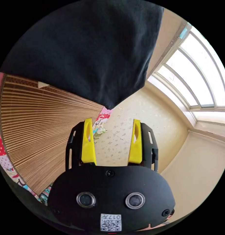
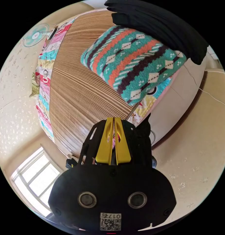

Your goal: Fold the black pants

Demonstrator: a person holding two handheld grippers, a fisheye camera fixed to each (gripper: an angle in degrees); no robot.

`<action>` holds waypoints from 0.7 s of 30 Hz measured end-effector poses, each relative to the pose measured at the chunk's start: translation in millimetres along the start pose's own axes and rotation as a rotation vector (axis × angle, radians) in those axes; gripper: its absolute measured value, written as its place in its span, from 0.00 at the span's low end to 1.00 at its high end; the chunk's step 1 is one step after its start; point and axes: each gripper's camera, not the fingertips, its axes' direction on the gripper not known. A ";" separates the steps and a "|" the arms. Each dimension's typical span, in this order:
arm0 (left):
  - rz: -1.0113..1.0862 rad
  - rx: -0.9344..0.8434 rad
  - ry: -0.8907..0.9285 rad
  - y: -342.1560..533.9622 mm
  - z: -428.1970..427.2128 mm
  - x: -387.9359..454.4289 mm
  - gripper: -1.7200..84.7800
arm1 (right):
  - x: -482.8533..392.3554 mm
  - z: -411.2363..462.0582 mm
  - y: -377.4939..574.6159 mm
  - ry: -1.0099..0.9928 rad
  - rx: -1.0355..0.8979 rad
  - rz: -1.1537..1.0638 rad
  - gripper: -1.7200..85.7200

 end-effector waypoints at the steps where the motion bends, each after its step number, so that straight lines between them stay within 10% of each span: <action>1: -0.001 0.072 0.136 -0.5 -8.7 -4.4 0.18 | -8.0 -3.9 0.6 -0.007 0.007 -0.032 0.02; 13: -0.178 -0.028 -0.151 -1.8 -60.7 -19.2 0.20 | -44.7 20.8 13.4 -0.086 -0.083 -0.196 0.02; 21: -0.209 0.130 0.175 4.8 -101.1 -29.2 0.20 | -45.4 17.0 -6.1 -0.127 -0.149 -0.240 0.03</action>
